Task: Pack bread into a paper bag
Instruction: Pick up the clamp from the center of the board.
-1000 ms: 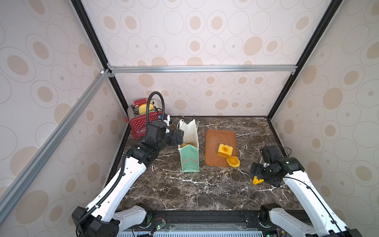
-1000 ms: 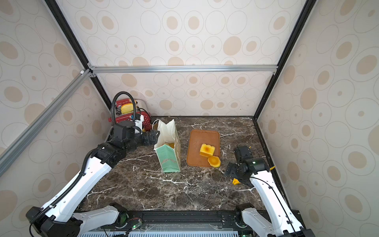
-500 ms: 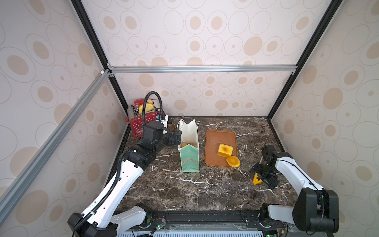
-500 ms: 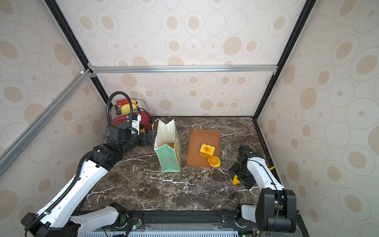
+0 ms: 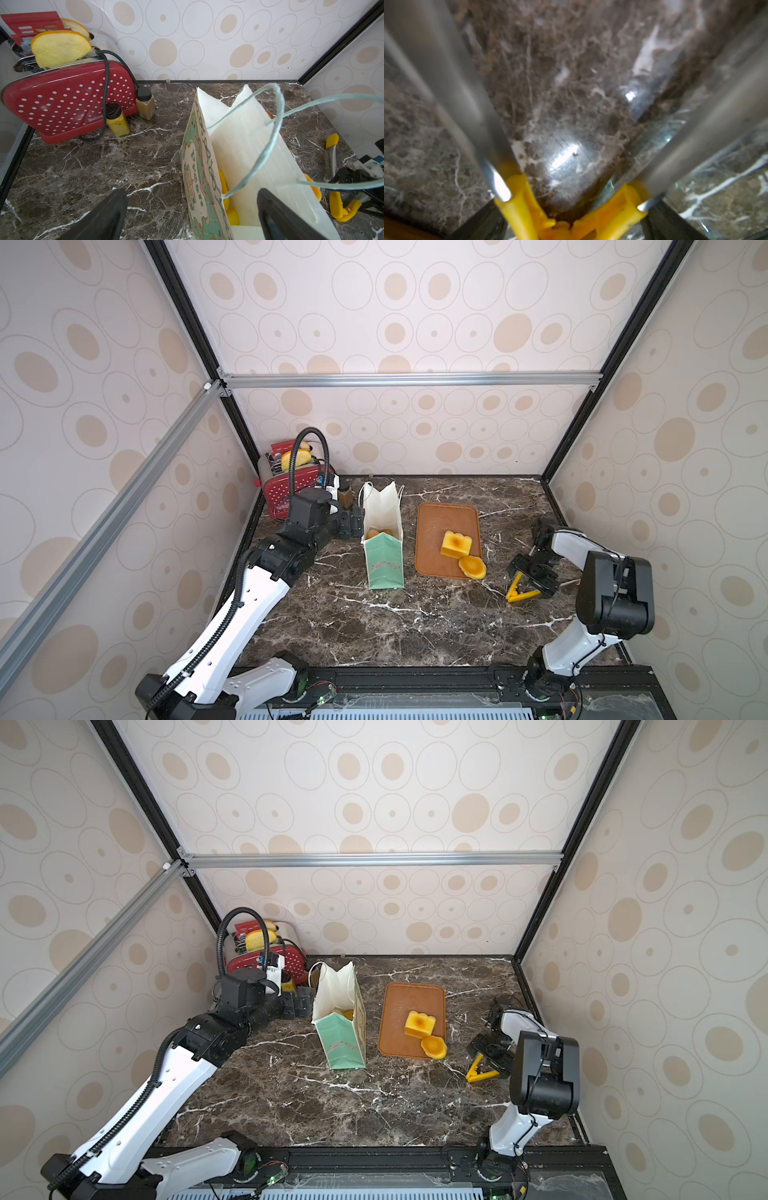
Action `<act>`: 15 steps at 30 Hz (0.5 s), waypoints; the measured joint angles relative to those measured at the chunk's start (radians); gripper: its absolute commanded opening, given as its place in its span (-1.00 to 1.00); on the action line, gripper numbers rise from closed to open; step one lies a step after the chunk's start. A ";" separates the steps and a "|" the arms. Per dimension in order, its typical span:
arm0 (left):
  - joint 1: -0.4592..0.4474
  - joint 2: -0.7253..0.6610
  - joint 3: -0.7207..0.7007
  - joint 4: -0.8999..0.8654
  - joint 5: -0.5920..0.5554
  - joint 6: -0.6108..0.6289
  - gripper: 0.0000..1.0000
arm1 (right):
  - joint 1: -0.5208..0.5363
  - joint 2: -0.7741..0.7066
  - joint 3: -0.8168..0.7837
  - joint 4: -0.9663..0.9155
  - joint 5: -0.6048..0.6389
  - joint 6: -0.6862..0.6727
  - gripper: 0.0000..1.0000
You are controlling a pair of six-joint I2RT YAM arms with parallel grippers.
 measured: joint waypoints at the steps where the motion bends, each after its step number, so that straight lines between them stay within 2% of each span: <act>1: 0.000 0.000 0.000 0.000 -0.002 0.000 0.98 | -0.002 0.014 0.011 0.005 -0.018 -0.021 0.72; 3: 0.000 0.000 0.000 -0.001 -0.004 0.000 0.98 | -0.002 0.023 0.020 0.011 -0.031 -0.055 0.54; 10: 0.000 0.000 0.000 -0.002 -0.005 0.000 0.98 | 0.010 0.082 0.101 -0.011 -0.043 -0.228 0.21; 13: 0.000 0.002 0.000 -0.002 -0.003 0.000 0.98 | 0.029 0.090 0.121 0.002 -0.045 -0.299 0.20; 15: 0.000 0.005 0.000 -0.002 0.000 0.001 0.98 | 0.039 0.090 0.134 -0.004 -0.051 -0.354 0.30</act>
